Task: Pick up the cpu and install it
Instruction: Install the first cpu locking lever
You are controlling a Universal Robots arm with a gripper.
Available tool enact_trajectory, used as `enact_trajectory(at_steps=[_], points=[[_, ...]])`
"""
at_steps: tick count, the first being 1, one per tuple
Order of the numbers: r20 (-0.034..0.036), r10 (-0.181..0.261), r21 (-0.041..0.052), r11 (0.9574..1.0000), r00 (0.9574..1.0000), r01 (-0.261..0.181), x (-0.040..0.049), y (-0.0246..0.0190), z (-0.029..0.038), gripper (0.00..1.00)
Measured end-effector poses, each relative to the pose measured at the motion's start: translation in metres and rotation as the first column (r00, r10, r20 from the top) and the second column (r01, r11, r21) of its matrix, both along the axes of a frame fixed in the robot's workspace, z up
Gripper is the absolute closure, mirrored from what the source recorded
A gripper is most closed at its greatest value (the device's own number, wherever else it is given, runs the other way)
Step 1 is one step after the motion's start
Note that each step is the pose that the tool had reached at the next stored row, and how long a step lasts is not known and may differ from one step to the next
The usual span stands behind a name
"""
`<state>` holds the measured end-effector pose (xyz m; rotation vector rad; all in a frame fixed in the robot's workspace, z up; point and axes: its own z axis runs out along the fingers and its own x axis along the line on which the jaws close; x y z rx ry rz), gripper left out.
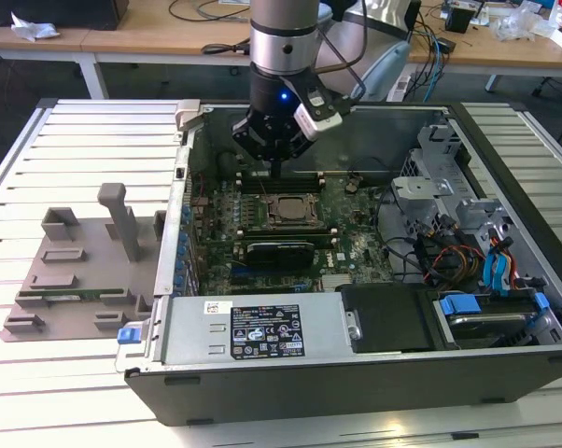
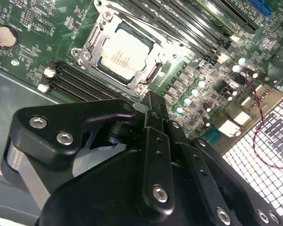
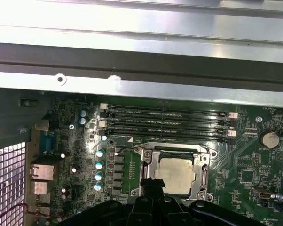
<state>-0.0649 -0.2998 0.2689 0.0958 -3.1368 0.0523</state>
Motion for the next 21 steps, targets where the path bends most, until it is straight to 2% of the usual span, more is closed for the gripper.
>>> enact_trajectory(at_steps=[5,9,13,14,16,17,19,21], points=[[0.0001,0.000,0.0001,1.0000,1.0000,0.000,-0.0101,0.0002,-0.0004,0.89],[0.0000,0.000,0.0000,1.0000,1.0000,0.000,-0.0219,0.0017,-0.0025,0.89],[0.0000,0.000,0.0034,1.0000,1.0000,0.000,-0.0353,0.0073,-0.0033,0.89],[0.0001,0.000,0.0063,1.0000,1.0000,0.000,-0.0394,0.0106,-0.0036,0.89],[-0.0001,0.000,0.0068,1.0000,1.0000,0.000,-0.0409,0.0152,-0.0040,0.89],[0.0001,0.000,0.0073,1.0000,1.0000,0.000,-0.0412,0.0193,-0.0044,0.89],[0.0000,0.000,0.0085,1.0000,1.0000,0.000,-0.0413,0.0220,-0.0047,0.89],[0.0000,0.000,0.0090,1.0000,1.0000,0.000,-0.0412,0.0220,-0.0048,0.89]])
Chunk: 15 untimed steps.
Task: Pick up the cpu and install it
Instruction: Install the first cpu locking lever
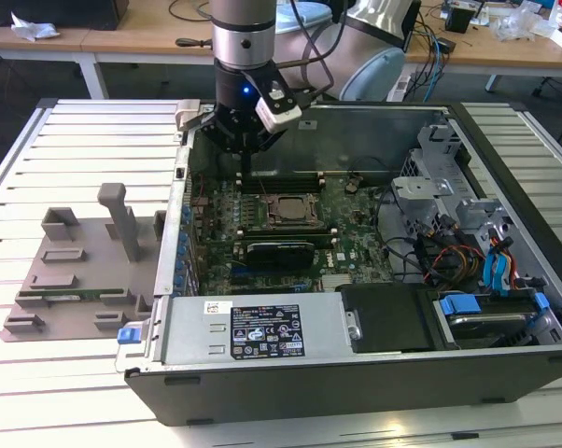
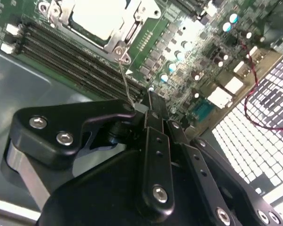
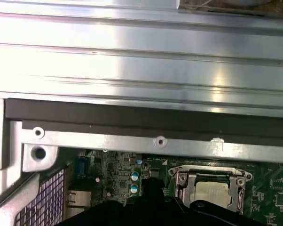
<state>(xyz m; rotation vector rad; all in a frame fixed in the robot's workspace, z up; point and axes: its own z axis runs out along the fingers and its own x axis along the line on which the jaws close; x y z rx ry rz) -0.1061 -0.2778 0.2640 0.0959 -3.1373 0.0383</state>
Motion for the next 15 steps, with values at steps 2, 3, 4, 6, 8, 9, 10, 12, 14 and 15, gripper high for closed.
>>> enact_trajectory(at_steps=[2,3,4,6,8,9,10,12,14,15], points=[[0.0001,0.000,0.0002,1.0000,1.0000,0.000,0.0041,0.0000,-0.0002,0.89],[0.0000,0.000,0.0002,1.0000,1.0000,0.000,0.0058,0.0000,-0.0001,0.89],[0.0000,0.000,0.0002,1.0000,1.0000,0.000,0.0078,0.0000,-0.0001,0.89],[0.0000,0.000,0.0001,1.0000,1.0000,0.000,0.0106,0.0000,-0.0001,0.89],[0.0000,0.000,0.0001,1.0000,1.0000,0.000,0.0137,0.0000,-0.0002,0.89],[0.0000,0.000,0.0002,1.0000,1.0000,0.000,0.0161,0.0000,-0.0002,0.89],[-0.0001,0.000,0.0001,1.0000,1.0000,0.000,0.0176,0.0000,-0.0002,0.89],[-0.0001,0.000,0.0002,1.0000,1.0000,0.000,0.0217,0.0000,-0.0004,0.89],[-0.0001,0.000,0.0002,1.0000,1.0000,0.000,0.0250,0.0000,-0.0005,0.89],[-0.0001,0.000,0.0002,1.0000,1.0000,0.000,0.0264,0.0000,-0.0005,0.89]])
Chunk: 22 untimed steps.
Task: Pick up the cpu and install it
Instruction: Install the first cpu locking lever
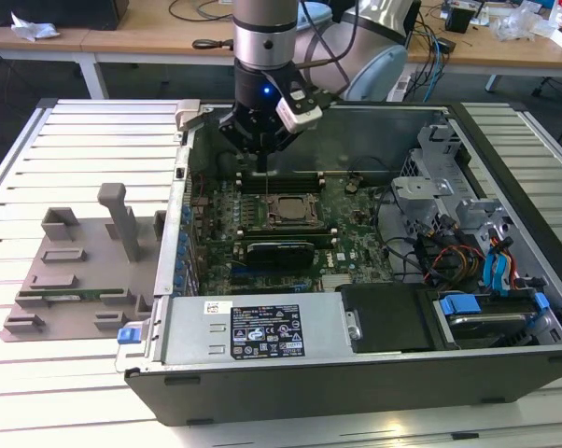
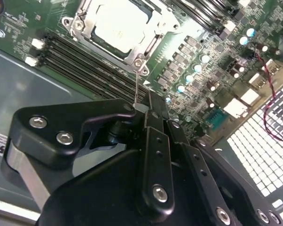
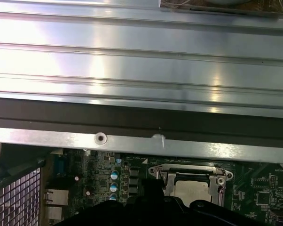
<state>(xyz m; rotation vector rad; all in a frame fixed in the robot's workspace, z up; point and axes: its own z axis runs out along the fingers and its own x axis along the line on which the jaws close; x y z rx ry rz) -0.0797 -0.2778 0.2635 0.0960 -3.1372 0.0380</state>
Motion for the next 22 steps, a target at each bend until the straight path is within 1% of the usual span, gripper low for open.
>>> enact_trajectory(at_steps=[6,10,14,22], points=[[-0.0001,0.000,-0.0002,1.0000,1.0000,0.000,0.0099,0.0000,-0.0009,0.89],[0.0000,0.000,-0.0001,1.0000,1.0000,0.000,0.0132,0.0000,-0.0018,0.89],[-0.0003,0.000,-0.0002,1.0000,1.0000,0.000,0.0152,0.0000,-0.0048,0.89],[-0.0002,0.000,0.0000,1.0000,1.0000,0.000,0.0152,0.0000,-0.0060,0.89]])
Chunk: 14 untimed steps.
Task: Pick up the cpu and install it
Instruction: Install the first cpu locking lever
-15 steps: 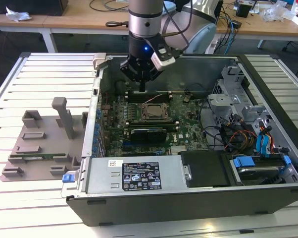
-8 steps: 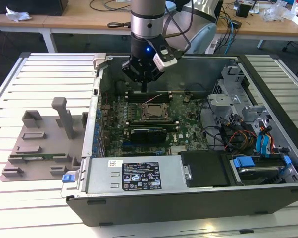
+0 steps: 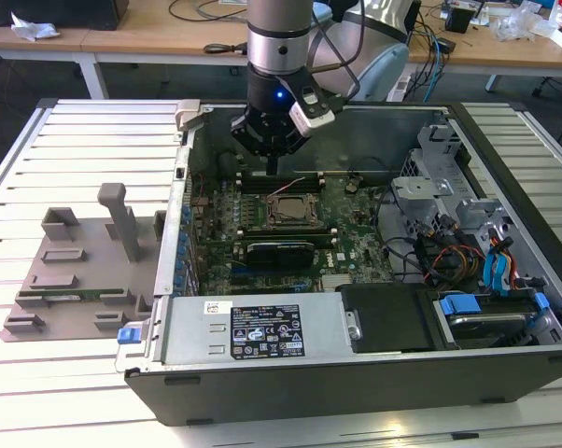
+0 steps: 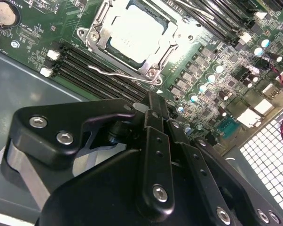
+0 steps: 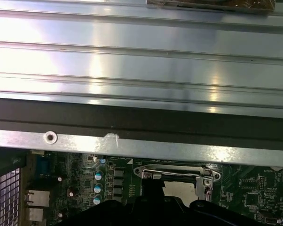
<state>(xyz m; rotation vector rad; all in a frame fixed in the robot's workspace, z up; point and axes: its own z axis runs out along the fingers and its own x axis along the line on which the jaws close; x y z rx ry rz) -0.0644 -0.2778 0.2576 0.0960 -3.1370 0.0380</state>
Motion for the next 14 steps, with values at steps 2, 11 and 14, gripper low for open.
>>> enact_trajectory(at_steps=[2,11,14], points=[[-0.0002,0.000,-0.0003,1.0000,1.0000,0.000,0.0000,0.0000,-0.0022,0.89],[-0.0002,0.000,-0.0002,1.0000,1.0000,0.000,0.0000,0.0000,-0.0115,0.89],[-0.0001,0.000,-0.0003,1.0000,1.0000,0.000,0.0003,0.0000,-0.0148,0.89]])
